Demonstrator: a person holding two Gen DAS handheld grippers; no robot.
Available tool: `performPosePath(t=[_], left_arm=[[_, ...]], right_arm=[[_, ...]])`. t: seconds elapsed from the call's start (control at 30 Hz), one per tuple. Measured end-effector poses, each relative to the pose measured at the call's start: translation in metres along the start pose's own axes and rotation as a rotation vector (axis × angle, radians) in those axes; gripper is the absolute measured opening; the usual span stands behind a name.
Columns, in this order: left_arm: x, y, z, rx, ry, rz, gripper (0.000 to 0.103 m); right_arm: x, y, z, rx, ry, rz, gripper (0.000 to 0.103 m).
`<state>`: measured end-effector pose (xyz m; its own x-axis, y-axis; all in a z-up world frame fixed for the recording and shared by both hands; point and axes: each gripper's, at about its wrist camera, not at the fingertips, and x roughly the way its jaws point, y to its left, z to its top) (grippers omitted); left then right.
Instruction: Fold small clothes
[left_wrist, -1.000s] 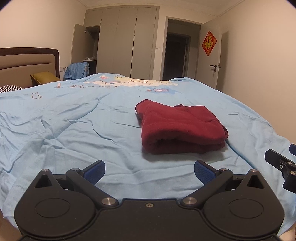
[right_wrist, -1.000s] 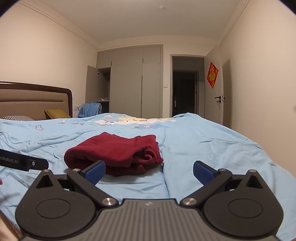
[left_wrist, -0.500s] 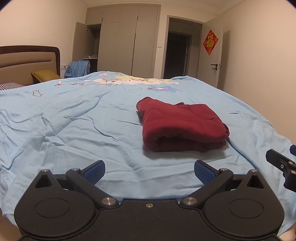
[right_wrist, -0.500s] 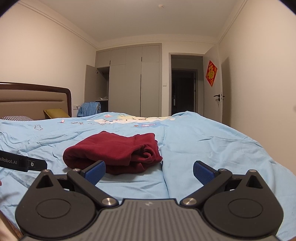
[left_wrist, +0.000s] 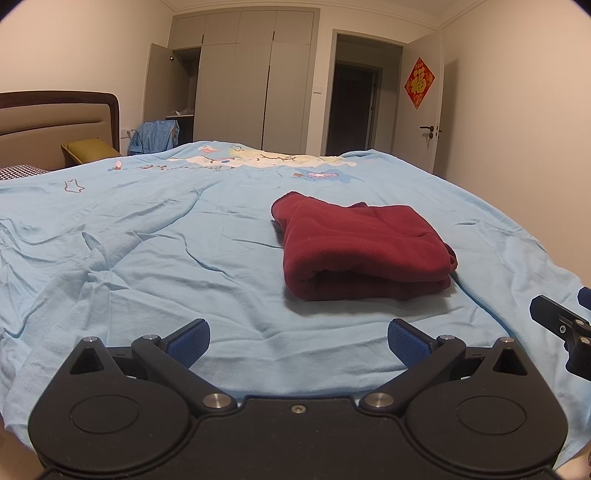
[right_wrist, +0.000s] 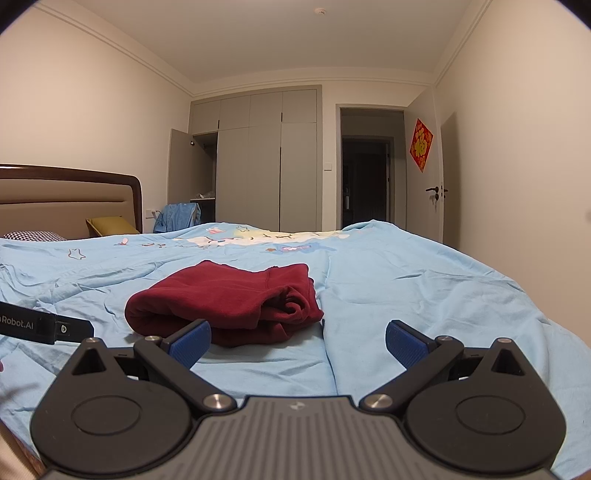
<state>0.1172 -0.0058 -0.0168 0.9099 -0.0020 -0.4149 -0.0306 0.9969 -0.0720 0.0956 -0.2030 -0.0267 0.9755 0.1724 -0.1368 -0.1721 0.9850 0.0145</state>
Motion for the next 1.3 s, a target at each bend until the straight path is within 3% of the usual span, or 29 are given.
performPosePath(t=[1.07, 1.3], left_arm=[[0.001, -0.0001, -0.0046, 0.0, 0.008, -0.001, 0.102], [0.0026, 0.0022, -0.0057, -0.011, 0.041, 0.04, 0.102]], right_arm=[[0.0001, 0.0001, -0.0001, 0.002, 0.001, -0.001, 0.103], [0.0, 0.0, 0.0, 0.002, 0.002, -0.001, 0.103]])
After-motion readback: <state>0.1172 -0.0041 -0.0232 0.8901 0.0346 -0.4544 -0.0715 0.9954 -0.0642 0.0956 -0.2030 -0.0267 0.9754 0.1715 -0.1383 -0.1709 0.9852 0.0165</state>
